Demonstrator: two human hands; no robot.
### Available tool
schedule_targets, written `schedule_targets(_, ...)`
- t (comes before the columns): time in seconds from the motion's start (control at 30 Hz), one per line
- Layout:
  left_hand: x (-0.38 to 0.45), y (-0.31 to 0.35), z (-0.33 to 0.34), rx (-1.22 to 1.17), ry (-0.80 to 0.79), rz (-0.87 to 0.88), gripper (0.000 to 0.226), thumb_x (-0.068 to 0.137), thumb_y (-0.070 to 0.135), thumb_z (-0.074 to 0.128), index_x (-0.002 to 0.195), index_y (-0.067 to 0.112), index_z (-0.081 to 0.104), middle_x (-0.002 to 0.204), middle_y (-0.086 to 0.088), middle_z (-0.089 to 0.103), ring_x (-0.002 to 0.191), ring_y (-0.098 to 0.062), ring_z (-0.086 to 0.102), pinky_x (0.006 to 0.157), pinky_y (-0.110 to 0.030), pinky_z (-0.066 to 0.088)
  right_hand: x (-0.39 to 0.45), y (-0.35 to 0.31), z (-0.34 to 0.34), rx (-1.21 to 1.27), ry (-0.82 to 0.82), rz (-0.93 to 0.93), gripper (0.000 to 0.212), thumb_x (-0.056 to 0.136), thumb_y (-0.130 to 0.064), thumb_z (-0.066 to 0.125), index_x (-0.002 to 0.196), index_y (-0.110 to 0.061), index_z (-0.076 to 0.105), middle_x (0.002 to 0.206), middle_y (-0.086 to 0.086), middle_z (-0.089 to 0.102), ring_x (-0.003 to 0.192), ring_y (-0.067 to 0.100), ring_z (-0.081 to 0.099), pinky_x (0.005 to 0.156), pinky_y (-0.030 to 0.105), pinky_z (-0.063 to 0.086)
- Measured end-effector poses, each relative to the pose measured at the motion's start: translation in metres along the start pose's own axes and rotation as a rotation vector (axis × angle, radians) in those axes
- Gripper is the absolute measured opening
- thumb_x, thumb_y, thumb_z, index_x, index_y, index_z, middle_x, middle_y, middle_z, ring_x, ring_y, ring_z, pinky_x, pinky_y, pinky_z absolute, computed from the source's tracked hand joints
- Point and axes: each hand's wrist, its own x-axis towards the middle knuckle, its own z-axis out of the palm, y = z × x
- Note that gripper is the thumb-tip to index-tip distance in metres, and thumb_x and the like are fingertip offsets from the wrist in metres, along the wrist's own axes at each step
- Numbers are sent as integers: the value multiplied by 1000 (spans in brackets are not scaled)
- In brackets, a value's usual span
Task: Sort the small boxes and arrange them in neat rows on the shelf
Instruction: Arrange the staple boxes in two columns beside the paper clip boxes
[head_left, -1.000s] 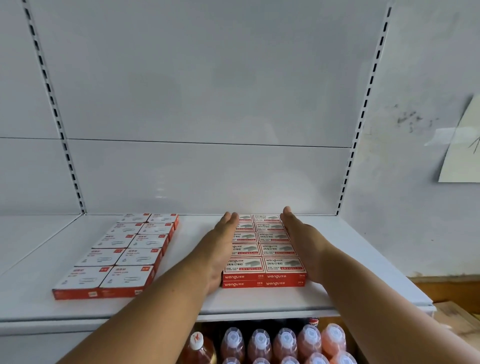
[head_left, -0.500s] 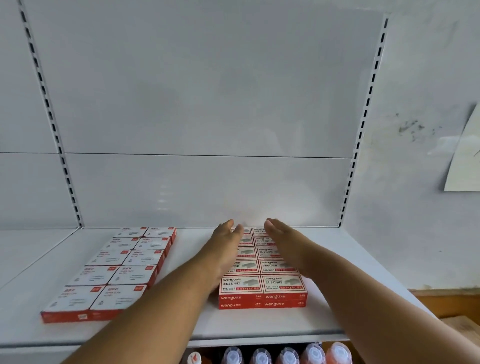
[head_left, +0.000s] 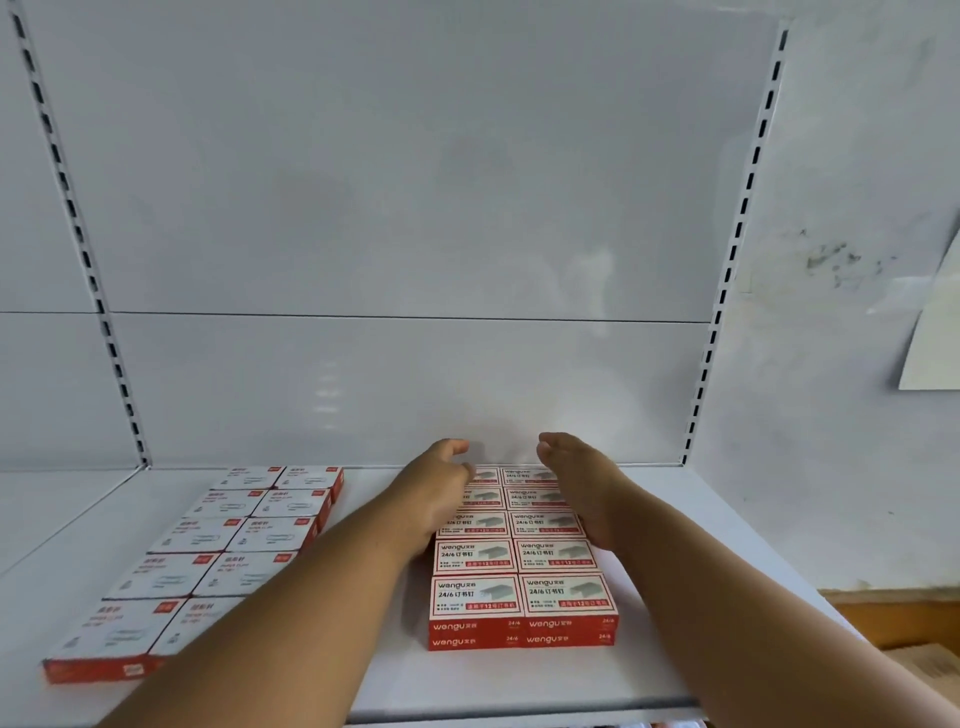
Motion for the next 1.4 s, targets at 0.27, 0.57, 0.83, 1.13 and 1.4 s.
schedule_targets(0.27,13,-9,6,111,23,39,40,103,26,42,143,28,45,134,-4,59,107,-24,65,90,-35,54,8,17,3,-171,-98,-14,34,102,-32,47,135,-24,51,126,-4,56,115,20,57,96,30,45)
schedule_targets(0.57,30,-8,1,454,36,111,32,99,32,48,128,25,60,125,2,64,108,-18,62,94,-32,50,16,17,4,-640,-125,-111,13,95,-29,54,97,-25,67,95,-2,71,92,19,68,83,34,55)
schedule_targets(0.83,35,-12,10,508,130,175,23,96,34,53,112,25,67,115,4,67,102,-17,62,87,-30,49,21,23,6,-755,-121,-189,14,94,-34,55,99,-28,67,93,-7,71,84,13,68,67,24,53)
schedule_targets(1.13,38,-15,12,585,137,209,28,96,35,47,110,26,69,109,2,66,96,-18,61,87,-37,54,22,23,8,-838,-111,-237,16,95,-32,52,99,-28,67,91,-9,70,81,11,66,66,23,50)
schedule_targets(1.4,41,-16,10,611,112,243,27,97,34,46,108,24,69,113,2,64,101,-18,58,88,-34,50,20,23,7,-826,-129,-265,18,95,-31,52,96,-25,69,90,-9,70,86,13,64,73,25,47)
